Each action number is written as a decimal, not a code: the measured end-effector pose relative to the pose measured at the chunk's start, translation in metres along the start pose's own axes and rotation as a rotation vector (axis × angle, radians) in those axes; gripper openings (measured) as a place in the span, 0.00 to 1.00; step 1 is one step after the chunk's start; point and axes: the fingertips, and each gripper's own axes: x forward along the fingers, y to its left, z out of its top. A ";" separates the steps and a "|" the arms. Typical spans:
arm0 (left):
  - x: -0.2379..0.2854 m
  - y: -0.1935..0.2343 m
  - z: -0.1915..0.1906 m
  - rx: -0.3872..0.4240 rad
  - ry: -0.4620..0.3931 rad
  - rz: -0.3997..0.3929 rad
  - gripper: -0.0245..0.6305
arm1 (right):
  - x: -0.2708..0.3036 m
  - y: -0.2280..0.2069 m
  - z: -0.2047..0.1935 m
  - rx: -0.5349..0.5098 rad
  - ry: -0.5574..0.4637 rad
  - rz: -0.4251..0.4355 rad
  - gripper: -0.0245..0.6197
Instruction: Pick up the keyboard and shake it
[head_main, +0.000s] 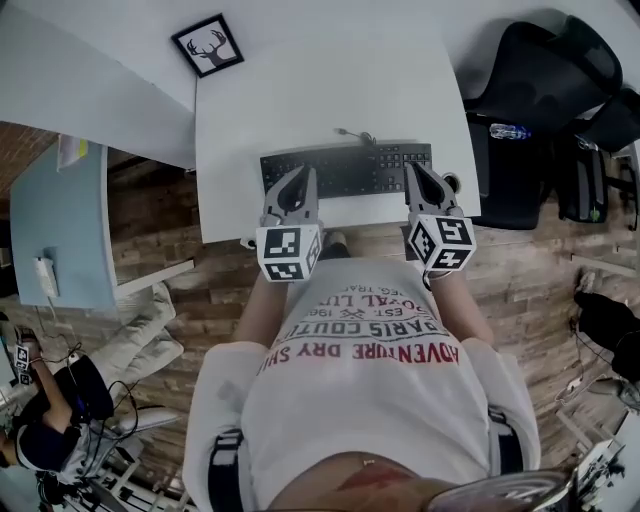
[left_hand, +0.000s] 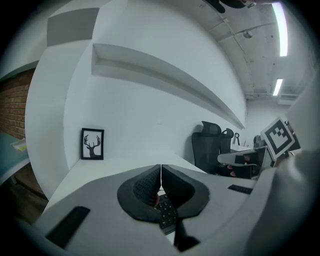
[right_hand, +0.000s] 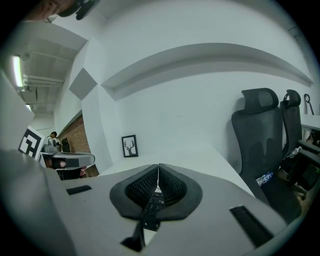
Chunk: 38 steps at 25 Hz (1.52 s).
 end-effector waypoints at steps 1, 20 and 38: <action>0.004 0.008 -0.002 0.001 0.010 -0.003 0.08 | 0.007 0.000 -0.002 0.007 0.010 -0.002 0.08; 0.034 0.087 -0.083 -0.173 0.216 0.060 0.09 | 0.071 -0.050 -0.052 0.063 0.198 -0.024 0.08; 0.054 0.152 -0.188 -0.295 0.569 0.041 0.56 | 0.087 -0.133 -0.155 0.051 0.573 0.046 0.48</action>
